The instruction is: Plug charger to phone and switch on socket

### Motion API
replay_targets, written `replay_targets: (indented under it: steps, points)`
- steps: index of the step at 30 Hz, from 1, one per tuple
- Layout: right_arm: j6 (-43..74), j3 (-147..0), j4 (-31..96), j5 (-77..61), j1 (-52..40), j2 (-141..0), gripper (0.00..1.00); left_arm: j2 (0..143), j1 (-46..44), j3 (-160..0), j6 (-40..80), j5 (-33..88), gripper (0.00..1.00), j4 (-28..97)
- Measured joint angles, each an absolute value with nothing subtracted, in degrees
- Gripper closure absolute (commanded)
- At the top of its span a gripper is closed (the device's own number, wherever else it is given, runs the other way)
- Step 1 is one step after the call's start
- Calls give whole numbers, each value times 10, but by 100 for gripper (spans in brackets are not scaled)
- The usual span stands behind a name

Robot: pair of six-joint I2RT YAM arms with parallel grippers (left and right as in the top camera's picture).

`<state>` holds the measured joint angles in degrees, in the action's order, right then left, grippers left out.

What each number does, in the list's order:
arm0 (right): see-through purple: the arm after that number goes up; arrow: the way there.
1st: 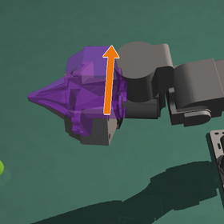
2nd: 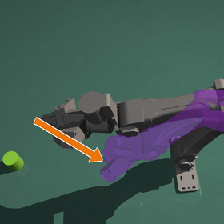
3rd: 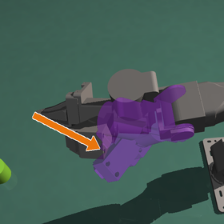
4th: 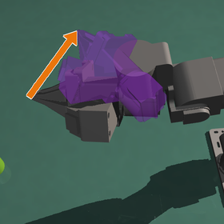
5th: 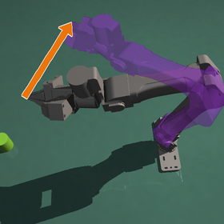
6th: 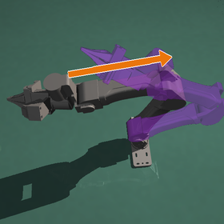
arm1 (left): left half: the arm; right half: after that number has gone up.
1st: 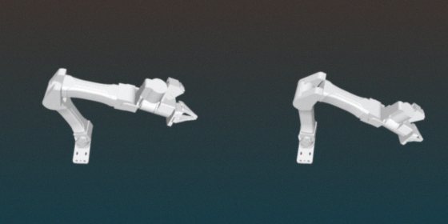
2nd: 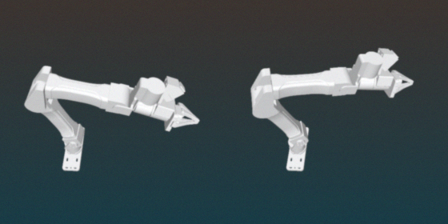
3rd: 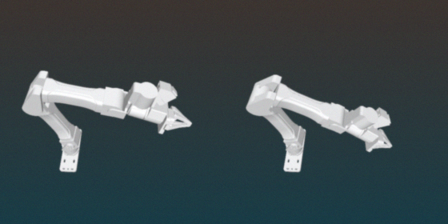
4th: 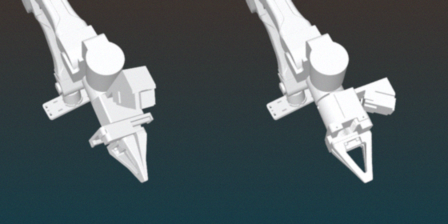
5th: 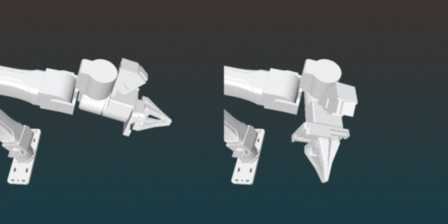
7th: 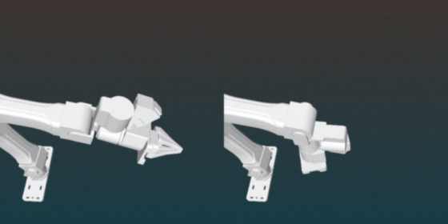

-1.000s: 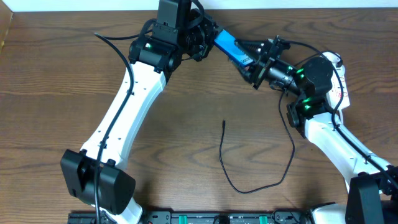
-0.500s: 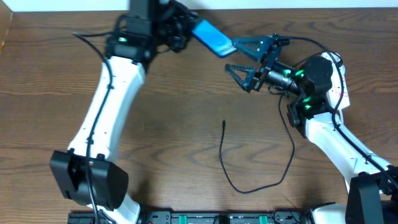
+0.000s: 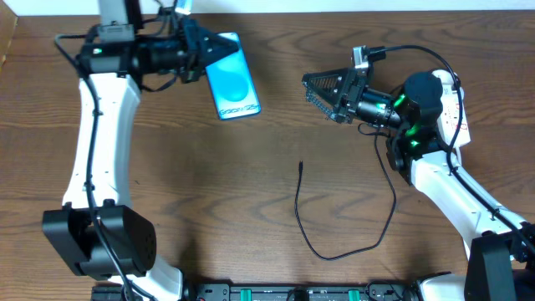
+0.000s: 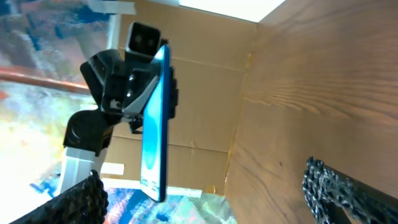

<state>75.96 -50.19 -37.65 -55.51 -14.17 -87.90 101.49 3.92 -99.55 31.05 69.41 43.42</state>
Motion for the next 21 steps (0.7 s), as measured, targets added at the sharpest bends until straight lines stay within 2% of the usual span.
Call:
replay_targets:
  steps: [8, 17, 21]
  points:
    - [723, -511, -228, -486, -146, -878, 1, 1015, 98, -995, 225, 712, 92, 500]
    - [578, -601, 109, -337, -186, -878, 1, 1015, 105, -995, 190, 669, 93, 524]
    - [513, -629, 207, -253, -223, -878, 1, 1015, 105, -995, 185, 660, 92, 524]
